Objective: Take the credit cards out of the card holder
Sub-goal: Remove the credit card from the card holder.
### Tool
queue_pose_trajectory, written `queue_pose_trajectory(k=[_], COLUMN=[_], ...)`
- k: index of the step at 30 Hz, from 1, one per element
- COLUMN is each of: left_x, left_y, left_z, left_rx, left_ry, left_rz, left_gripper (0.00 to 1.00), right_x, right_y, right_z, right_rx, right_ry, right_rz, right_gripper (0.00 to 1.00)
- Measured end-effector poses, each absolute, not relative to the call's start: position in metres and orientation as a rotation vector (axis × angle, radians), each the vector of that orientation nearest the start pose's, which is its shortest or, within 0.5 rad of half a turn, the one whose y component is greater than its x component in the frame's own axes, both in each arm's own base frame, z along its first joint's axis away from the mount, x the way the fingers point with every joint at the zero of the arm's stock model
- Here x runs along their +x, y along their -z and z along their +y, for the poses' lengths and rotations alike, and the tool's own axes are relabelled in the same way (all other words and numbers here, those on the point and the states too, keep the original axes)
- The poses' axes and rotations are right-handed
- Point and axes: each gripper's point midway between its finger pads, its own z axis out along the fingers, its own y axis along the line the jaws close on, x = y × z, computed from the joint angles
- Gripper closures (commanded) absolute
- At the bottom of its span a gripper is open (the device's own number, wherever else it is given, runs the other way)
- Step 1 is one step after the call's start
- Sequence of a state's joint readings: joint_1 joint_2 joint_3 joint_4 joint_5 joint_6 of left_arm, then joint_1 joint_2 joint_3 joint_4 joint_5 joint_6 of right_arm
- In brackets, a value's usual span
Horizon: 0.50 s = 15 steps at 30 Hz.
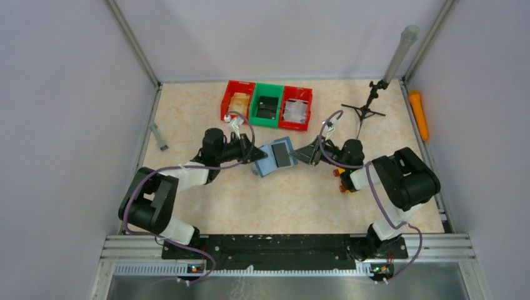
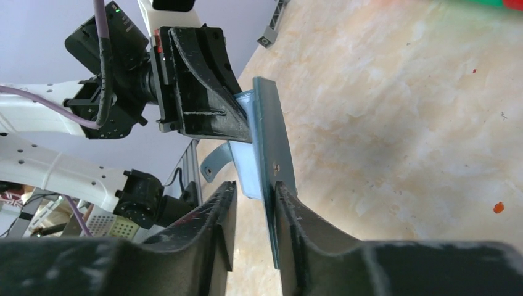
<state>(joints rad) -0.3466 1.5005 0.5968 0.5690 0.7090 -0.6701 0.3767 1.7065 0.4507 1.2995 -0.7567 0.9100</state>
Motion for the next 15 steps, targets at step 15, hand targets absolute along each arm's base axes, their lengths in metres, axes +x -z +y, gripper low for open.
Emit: queue_pose_trajectory(k=[15], left_x=[0.2988], left_y=[-0.1293], left_z=[-0.2529], left_rx=[0.223], left_ry=[1.349], left_rz=[2.051], left_gripper=[1.00], right_x=[0.2898], right_y=[-0.1400], right_z=[0.2697], right_rx=[-0.217], right_ry=[-1.545], right_rz=[1.774], right_gripper=[0.79])
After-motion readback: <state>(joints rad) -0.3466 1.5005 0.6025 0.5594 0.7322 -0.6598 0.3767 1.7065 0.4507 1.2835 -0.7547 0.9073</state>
